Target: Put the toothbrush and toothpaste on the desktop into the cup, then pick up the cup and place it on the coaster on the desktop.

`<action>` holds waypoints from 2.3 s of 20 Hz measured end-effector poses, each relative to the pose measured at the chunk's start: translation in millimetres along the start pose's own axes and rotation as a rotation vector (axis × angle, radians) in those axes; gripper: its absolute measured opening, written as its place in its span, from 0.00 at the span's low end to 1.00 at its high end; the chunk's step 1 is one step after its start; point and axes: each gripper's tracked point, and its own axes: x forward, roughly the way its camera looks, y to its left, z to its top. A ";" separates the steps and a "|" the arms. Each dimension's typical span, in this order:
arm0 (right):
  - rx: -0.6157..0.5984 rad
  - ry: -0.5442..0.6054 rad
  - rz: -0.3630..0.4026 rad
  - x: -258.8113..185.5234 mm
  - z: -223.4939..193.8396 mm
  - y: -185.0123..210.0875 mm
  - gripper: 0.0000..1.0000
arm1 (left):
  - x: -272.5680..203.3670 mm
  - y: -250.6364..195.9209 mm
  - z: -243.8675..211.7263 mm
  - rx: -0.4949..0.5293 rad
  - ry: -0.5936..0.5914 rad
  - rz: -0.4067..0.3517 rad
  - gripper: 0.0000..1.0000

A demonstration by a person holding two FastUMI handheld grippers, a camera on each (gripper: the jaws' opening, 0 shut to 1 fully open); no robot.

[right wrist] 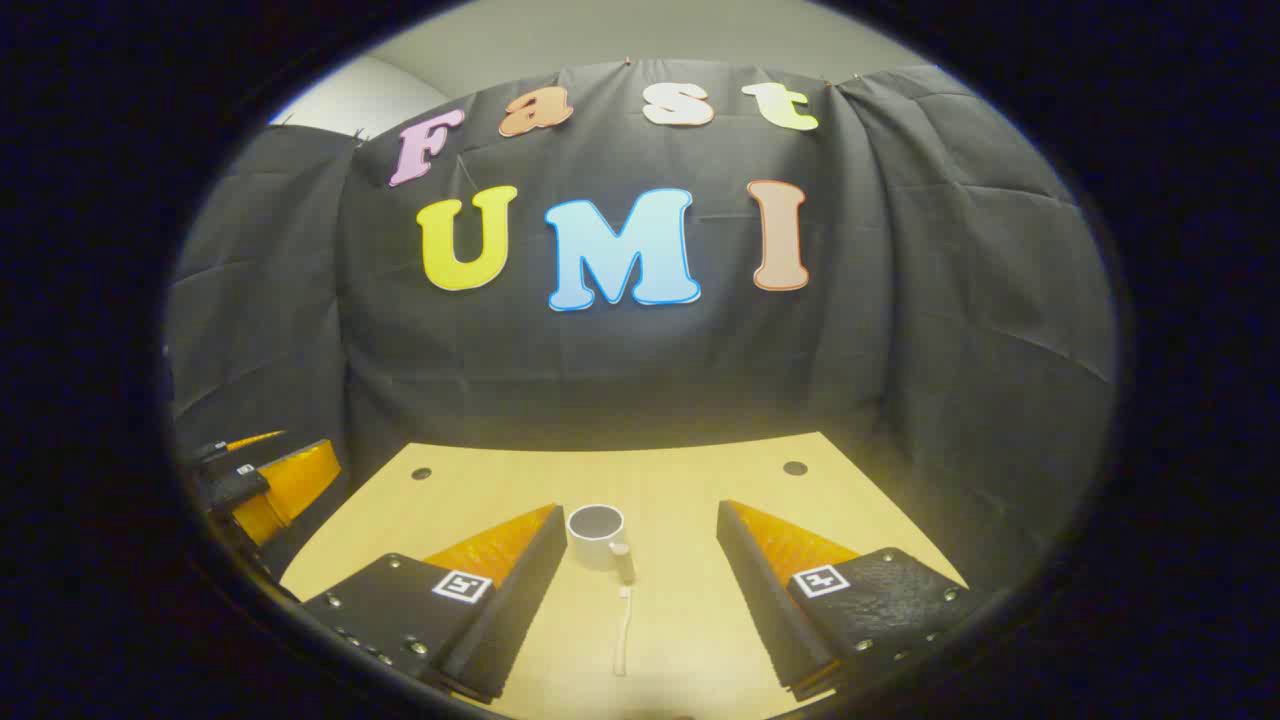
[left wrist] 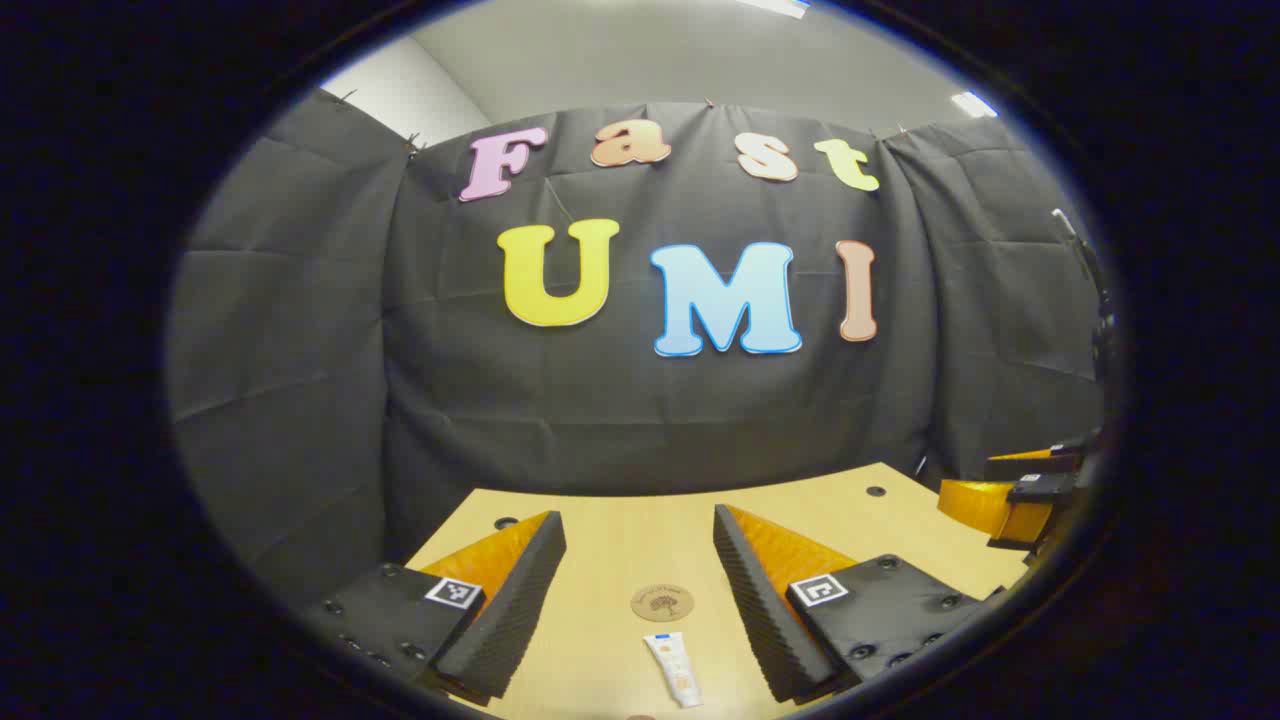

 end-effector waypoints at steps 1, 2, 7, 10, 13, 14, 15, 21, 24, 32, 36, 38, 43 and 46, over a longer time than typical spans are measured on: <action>0.003 0.001 0.001 0.1 -0.1 -3.3 0.93 | 1.6 -6.2 -1.7 -0.004 0.003 -0.012 0.96; 0.008 0.011 0.005 1.3 -2.6 -5.1 0.94 | 3.6 -13.6 -2.3 -0.006 0.005 -0.024 0.96; 0.031 0.062 0.019 0.3 -17.8 -13.2 0.94 | 7.5 -19.4 -6.0 -0.002 0.009 -0.010 0.96; 0.045 0.084 0.026 2.5 -23.9 -16.1 0.94 | 9.2 -23.0 -9.8 -0.018 0.024 -0.012 0.96; 0.051 0.104 0.043 4.1 -29.3 -14.0 0.94 | 10.6 -26.2 -18.2 -0.028 0.041 -0.013 0.96; 0.049 0.105 0.047 4.3 -29.2 -14.0 0.94 | 9.2 -23.5 -17.1 -0.026 0.039 -0.009 0.96; 0.046 0.107 0.051 4.2 -29.8 -13.1 0.94 | 7.6 -22.4 -16.2 -0.023 0.040 -0.004 0.96; 0.035 0.144 0.078 7.4 -40.9 -8.0 0.94 | 10.4 -26.3 -36.9 -0.024 0.091 -0.008 0.96; 0.033 0.178 0.077 9.5 -51.3 -10.0 0.94 | 13.8 -29.3 -49.5 -0.010 0.124 -0.013 0.96; 0.037 0.448 0.069 47.5 -121.3 -10.2 0.94 | 49.8 -37.7 -164.1 -0.030 0.436 -0.050 0.96; 0.032 0.625 0.065 72.3 -175.9 -3.5 0.94 | 59.2 -22.4 -235.3 -0.039 0.630 -0.016 0.97; 0.028 0.708 0.058 79.5 -196.9 -0.4 0.94 | 62.5 -17.3 -263.3 -0.057 0.711 -0.008 0.94; 0.022 0.861 0.038 100.5 -239.5 -0.2 0.94 | 68.6 -11.9 -318.4 -0.110 0.873 0.014 0.98; 0.024 0.946 0.027 111.0 -261.1 1.6 0.94 | 70.8 -6.1 -344.1 -0.119 0.964 0.041 0.98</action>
